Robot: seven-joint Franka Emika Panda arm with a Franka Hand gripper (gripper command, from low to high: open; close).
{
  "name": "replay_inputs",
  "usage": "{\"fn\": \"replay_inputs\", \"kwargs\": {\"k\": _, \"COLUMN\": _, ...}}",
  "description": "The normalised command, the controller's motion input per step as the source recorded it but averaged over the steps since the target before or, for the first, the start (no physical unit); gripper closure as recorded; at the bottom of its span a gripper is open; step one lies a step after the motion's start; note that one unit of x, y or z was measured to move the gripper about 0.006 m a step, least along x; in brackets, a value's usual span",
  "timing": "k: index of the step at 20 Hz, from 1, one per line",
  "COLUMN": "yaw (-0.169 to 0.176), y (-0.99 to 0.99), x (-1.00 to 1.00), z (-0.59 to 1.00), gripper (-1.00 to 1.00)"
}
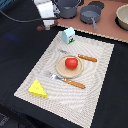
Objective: Interact with the objects in diverse but meaningful ways.
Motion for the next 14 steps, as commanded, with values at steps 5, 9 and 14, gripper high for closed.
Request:
{"fn": "replay_inputs", "kwargs": {"k": 5, "yaw": 0.0, "y": -0.66, "x": 0.7, "z": 0.24, "gripper": 1.0}}
{"fn": "replay_inputs", "kwargs": {"k": 9, "yaw": 0.001, "y": -0.77, "x": 0.58, "z": -0.01, "gripper": 1.0}}
{"fn": "replay_inputs", "kwargs": {"k": 14, "yaw": 0.0, "y": -0.8, "x": 0.57, "z": -0.01, "gripper": 1.0}}
